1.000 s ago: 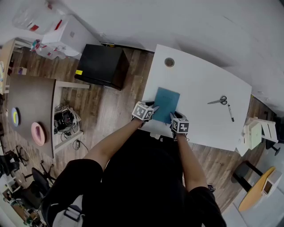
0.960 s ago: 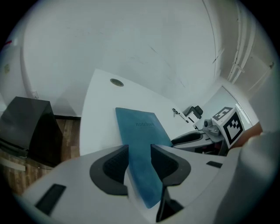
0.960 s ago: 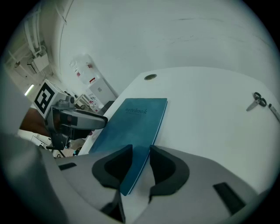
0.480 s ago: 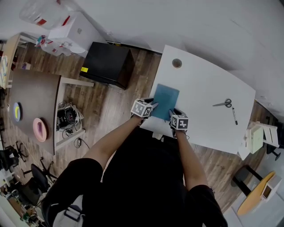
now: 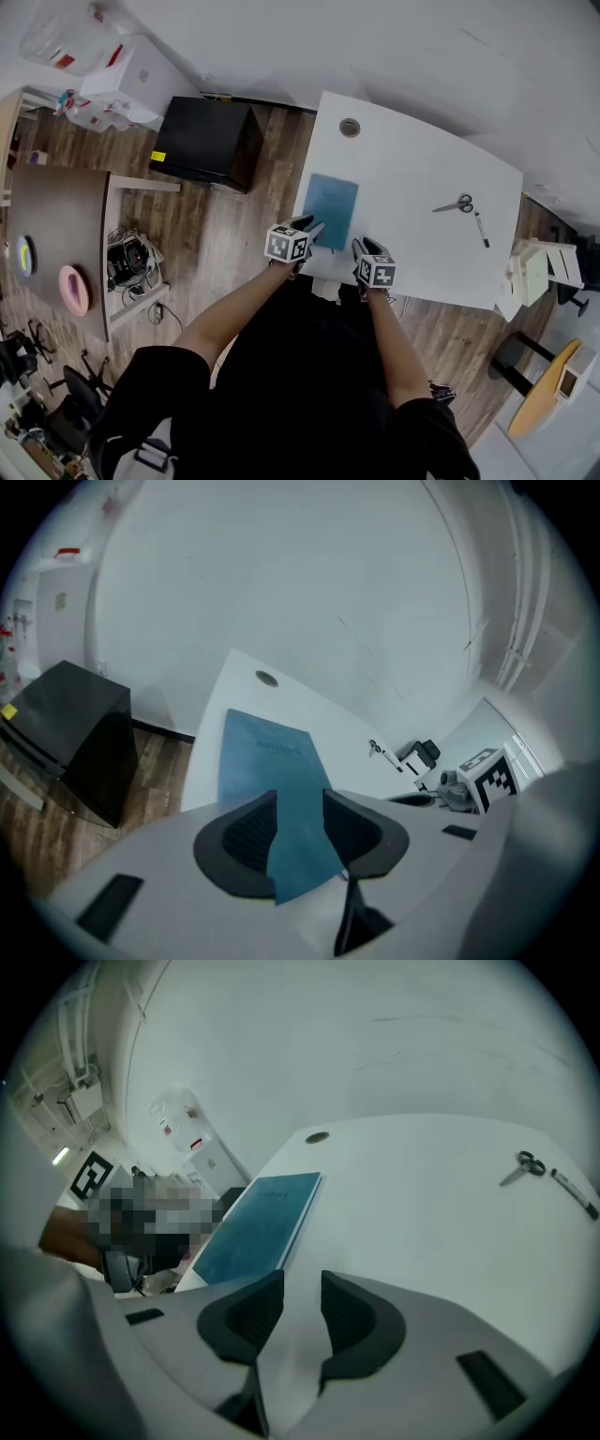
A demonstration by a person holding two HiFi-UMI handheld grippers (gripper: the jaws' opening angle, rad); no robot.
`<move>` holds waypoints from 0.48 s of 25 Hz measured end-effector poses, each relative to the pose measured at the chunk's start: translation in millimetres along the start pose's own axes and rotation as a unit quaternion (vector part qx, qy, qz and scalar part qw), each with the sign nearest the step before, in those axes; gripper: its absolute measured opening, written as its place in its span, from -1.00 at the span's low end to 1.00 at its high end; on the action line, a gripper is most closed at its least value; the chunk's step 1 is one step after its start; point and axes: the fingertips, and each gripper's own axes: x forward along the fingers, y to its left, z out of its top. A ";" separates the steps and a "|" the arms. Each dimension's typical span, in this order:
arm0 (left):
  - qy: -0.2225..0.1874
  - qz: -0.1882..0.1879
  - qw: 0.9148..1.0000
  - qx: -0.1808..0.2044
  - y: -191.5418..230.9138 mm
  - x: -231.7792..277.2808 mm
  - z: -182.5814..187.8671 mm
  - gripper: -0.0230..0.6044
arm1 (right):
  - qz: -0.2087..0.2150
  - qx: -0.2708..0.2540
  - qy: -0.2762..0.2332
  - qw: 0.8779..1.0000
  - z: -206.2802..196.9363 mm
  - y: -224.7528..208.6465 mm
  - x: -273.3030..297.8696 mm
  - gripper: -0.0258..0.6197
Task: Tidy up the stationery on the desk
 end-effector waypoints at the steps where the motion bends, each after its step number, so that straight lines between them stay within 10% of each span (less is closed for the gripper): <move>1: 0.000 -0.009 1.000 0.012 -11.8 3.8 -4.6 -0.43 | -0.002 0.009 -0.009 1.000 -1.7 -8.5 -8.7 -0.51; 12: 0.049 -0.043 0.996 0.065 -146.2 86.4 -45.3 -0.86 | 0.012 0.031 -0.104 0.994 5.6 -130.1 -108.3 -0.55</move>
